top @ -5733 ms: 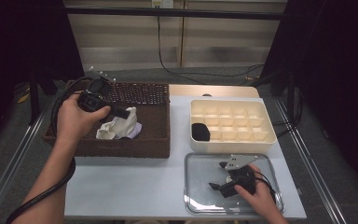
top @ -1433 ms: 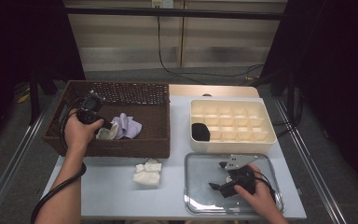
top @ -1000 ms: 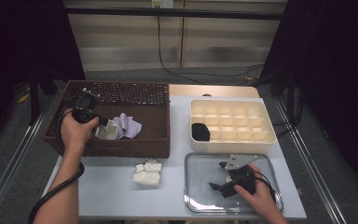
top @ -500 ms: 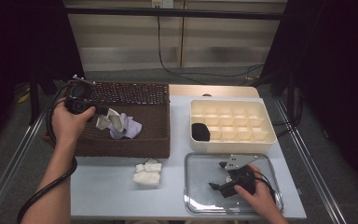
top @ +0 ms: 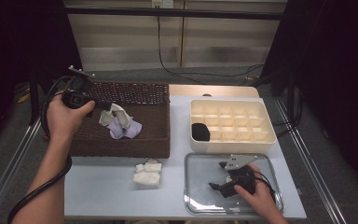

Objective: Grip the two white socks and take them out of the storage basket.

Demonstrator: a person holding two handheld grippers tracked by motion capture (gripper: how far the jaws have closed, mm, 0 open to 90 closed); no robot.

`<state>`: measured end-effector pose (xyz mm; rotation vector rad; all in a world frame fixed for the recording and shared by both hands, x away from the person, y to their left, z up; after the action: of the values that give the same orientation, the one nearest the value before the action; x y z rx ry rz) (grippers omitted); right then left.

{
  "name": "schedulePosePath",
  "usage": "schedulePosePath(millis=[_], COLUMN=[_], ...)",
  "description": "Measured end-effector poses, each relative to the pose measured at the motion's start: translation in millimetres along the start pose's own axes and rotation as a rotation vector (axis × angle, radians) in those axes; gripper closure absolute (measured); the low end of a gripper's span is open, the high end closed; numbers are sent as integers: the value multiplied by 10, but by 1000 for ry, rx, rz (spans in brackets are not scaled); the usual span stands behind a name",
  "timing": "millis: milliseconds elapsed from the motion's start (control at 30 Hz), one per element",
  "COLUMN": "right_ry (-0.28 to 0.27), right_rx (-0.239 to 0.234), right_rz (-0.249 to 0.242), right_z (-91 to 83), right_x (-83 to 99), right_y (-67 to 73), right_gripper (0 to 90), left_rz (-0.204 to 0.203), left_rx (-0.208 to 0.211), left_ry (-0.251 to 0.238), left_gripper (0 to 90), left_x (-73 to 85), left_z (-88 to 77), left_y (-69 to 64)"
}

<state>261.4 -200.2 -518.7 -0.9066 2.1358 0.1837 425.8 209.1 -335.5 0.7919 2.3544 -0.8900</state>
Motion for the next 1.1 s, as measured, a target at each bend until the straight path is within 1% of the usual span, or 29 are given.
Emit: schedulePosePath(millis=[167, 200, 267, 300, 533, 567, 667, 700, 733, 767, 800, 900, 933, 1100], right_ry=[0, 0, 0, 0, 0, 0, 1, 0, 1, 1, 1, 0, 0, 1], right_rx=[0, 0, 0, 0, 0, 0, 0, 0, 0, 0, 0, -1, 0, 0], right_rz=[-3, -3, -2, -2, -2, -2, -1, 0, 1, -1, -1, -2, -3, -1], right_z=[1, 1, 1, 1, 1, 1, 0, 1, 0, 0, 0, 1, 1, 0], right_x=[-1, -1, -1, -1, -1, -1, -1, -2, -1, 0, -1, -1, -1, -1], right_y=[1, 1, 1, 1, 2, 2, 3, 2, 3, 3, 3, 1, 1, 3], right_gripper=[138, 137, 138, 138, 138, 138, 138, 138, 138, 138, 137, 138, 138, 138], left_rz=[20, 26, 23, 27, 36, 39, 46, 48, 52, 65, 63, 75, 82, 97], left_rx=[26, 23, 39, 49, 80, 79, 91, 103, 110, 114, 122, 137, 140, 155], left_ry=[2, 7, 2, 10, 17, 16, 19, 16, 16, 17, 15, 17, 24, 21], left_gripper=[864, 864, 864, 864, 865, 865, 865, 865, 865, 865, 865, 865, 866, 866], left_x=[-60, -73, -99, -111, -163, -171, -187, -190, -191, -193, -191, -191, -188, -186], left_z=[-21, -26, -30, -33, -64, -70, -86, -90, -92, -97, -98, -104, -108, -120], left_y=[-107, -126, -174, -201, -340, -358, -421, -447, -471, -492, -521, -596, -619, -722])
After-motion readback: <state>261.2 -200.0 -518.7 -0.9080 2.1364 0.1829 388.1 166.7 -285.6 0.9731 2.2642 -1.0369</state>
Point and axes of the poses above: each handheld gripper's, and its own axes: z roughly forward along the jaws, x roughly out of its underside, y roughly to its left, the point moved 5 cm from there along z, roughly forward along the jaws, and after that the axes turned 15 degrees about x, right-handed, at the moved point
